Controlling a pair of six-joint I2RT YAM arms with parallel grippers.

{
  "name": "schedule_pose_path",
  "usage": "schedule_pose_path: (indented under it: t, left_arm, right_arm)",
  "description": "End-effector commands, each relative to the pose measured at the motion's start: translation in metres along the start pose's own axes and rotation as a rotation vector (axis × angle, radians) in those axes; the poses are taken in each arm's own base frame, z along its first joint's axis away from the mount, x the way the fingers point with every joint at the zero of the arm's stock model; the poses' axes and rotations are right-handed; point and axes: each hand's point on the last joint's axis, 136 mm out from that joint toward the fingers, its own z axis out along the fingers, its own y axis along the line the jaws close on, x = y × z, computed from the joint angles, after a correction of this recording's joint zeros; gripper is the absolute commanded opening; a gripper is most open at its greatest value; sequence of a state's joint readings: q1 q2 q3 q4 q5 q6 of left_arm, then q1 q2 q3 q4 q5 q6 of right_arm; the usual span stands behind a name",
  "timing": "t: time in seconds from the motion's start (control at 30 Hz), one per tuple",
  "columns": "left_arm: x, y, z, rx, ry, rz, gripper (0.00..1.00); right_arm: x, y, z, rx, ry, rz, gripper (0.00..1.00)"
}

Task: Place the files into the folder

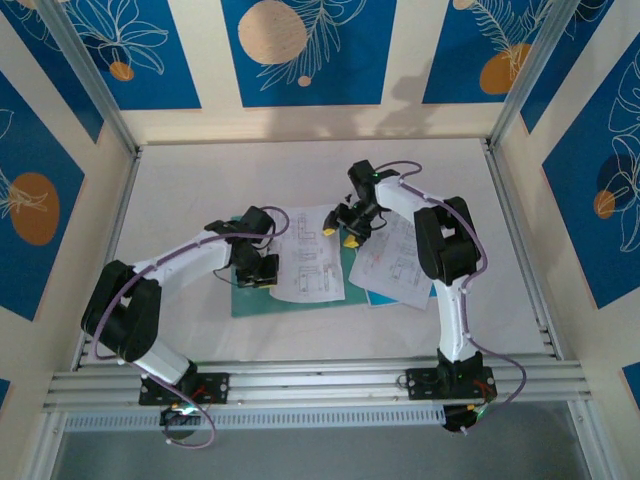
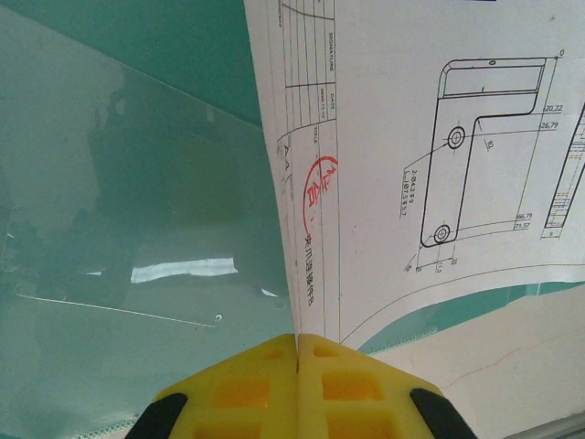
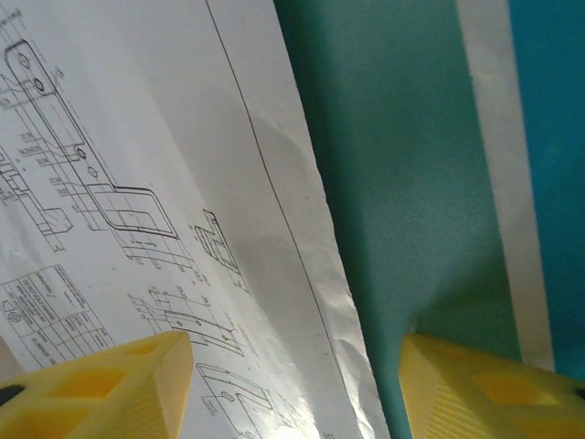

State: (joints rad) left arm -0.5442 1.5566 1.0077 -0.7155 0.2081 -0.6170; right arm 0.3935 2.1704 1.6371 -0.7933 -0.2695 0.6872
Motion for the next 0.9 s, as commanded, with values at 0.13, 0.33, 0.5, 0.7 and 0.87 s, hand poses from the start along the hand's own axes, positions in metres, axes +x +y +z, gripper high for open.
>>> schedule_pose_path:
  t: [0.13, 0.33, 0.5, 0.7, 0.87]
  left_arm:
    - [0.001, 0.004, -0.002, -0.001, 0.000, 0.006, 0.00]
    - [0.002, 0.005, 0.000, 0.002, 0.002, 0.001, 0.00]
    - [0.003, 0.006, 0.001, 0.003, 0.003, -0.002, 0.00]
    - [0.005, 0.007, 0.001, 0.002, 0.005, -0.007, 0.00]
    - [0.005, 0.007, 0.001, 0.001, 0.006, -0.007, 0.00]
  right_arm:
    - [0.004, 0.006, 0.010, 0.004, 0.034, -0.045, 0.62]
    - [0.006, 0.014, 0.011, -0.014, 0.038, -0.072, 0.61]
    - [0.007, 0.027, 0.002, -0.058, 0.030, -0.095, 0.60]
    - [0.013, 0.039, -0.011, -0.113, 0.028, -0.108, 0.59]
    - [0.026, 0.053, -0.024, -0.205, 0.046, -0.114, 0.56]
